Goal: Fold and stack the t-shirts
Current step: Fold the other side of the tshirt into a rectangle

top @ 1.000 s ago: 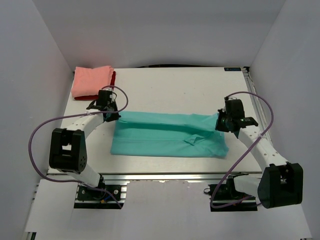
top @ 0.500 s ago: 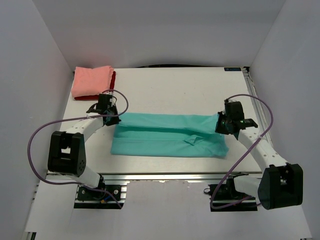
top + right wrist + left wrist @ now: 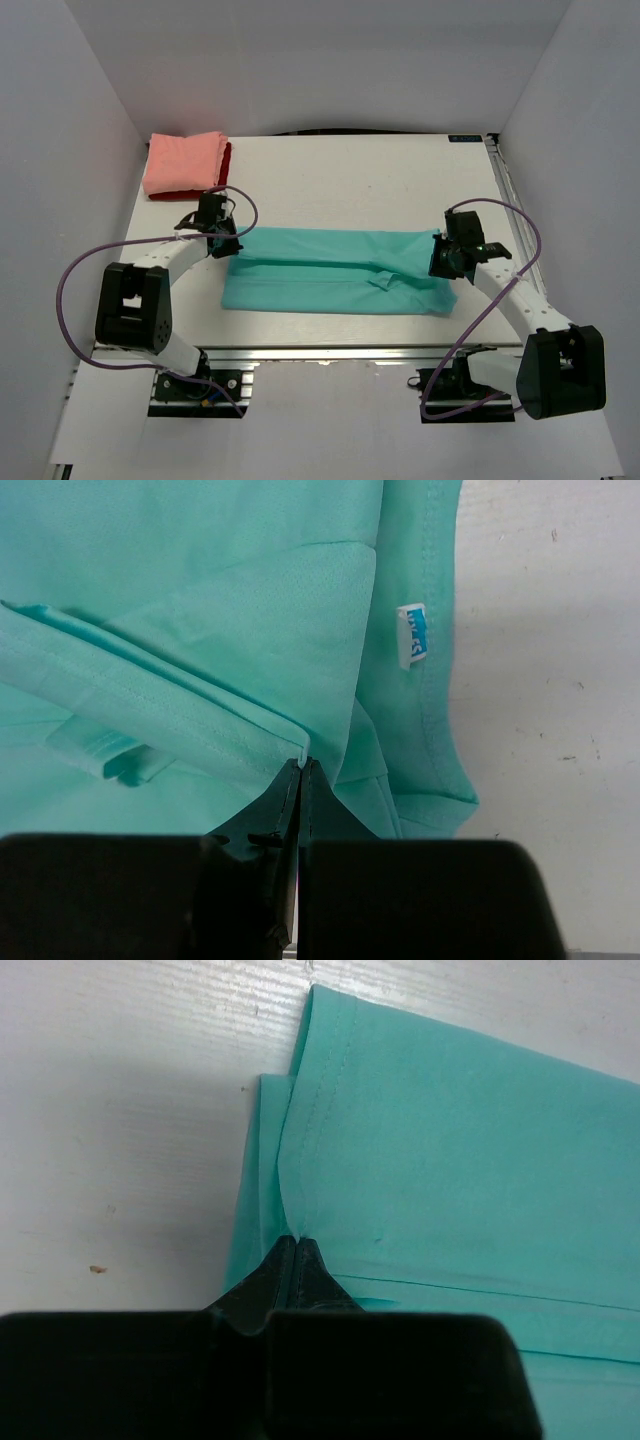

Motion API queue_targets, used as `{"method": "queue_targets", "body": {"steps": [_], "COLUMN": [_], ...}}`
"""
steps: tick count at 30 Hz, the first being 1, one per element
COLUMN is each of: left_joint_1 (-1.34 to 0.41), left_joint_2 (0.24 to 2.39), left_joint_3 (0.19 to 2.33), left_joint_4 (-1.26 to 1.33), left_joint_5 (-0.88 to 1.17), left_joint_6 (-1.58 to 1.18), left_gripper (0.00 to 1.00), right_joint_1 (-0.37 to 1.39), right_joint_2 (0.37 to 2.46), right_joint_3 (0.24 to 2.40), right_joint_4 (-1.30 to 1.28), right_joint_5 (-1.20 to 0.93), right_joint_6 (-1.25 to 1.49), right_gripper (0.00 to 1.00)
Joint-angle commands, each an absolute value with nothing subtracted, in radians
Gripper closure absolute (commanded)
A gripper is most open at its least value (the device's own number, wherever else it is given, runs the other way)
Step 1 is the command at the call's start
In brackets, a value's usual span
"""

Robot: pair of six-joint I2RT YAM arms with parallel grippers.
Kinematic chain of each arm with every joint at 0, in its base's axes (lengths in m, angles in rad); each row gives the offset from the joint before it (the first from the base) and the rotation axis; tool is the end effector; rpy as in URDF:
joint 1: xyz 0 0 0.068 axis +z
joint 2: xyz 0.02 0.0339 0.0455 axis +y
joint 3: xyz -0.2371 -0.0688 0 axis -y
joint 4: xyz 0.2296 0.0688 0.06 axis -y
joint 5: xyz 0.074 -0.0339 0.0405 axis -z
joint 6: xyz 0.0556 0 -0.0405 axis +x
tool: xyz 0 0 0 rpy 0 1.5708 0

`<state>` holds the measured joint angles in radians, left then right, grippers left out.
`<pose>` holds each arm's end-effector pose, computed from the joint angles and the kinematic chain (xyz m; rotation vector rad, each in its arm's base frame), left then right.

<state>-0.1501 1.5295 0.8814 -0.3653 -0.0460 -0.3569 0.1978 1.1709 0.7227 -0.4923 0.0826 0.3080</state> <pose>0.2950 -0.0420 0.1497 -0.2841 2.5723 -0.1281 0.2332 0.0421 0.1819 0.1720 2.5039 0.1043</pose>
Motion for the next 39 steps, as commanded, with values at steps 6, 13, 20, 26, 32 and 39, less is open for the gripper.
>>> {"method": "queue_targets", "body": {"steps": [6, 13, 20, 26, 32, 39], "left_joint_1": [-0.155, -0.155, -0.155, -0.155, -0.155, -0.155], "left_joint_2": [1.473, 1.480, 1.482, 1.448, 1.427, 1.515], "left_joint_3": [0.844, 0.848, 0.873, 0.885, 0.952, 1.181], "left_joint_4": [-0.373, -0.390, -0.408, -0.423, -0.452, -0.546], "left_joint_5": [-0.066, -0.098, -0.135, -0.147, -0.173, -0.140], "left_joint_6": [-0.370, -0.379, -0.411, -0.426, -0.426, -0.370], "left_gripper": [1.00, 1.00, 0.90, 0.57, 0.39, 0.41], "right_joint_1": [0.204, 0.209, 0.224, 0.225, 0.224, 0.225], "right_joint_2": [1.152, 1.154, 1.166, 1.170, 1.146, 1.141], "right_joint_3": [0.709, 0.701, 0.729, 0.759, 0.817, 0.966], "right_joint_4": [-0.525, -0.546, -0.624, -0.650, -0.664, -0.724], "right_joint_5": [0.089, 0.071, 0.075, 0.130, 0.155, 0.158], "right_joint_6": [0.313, 0.325, 0.367, 0.374, 0.373, 0.348], "right_gripper": [1.00, 1.00, 0.95, 0.52, 0.27, 0.24]}}
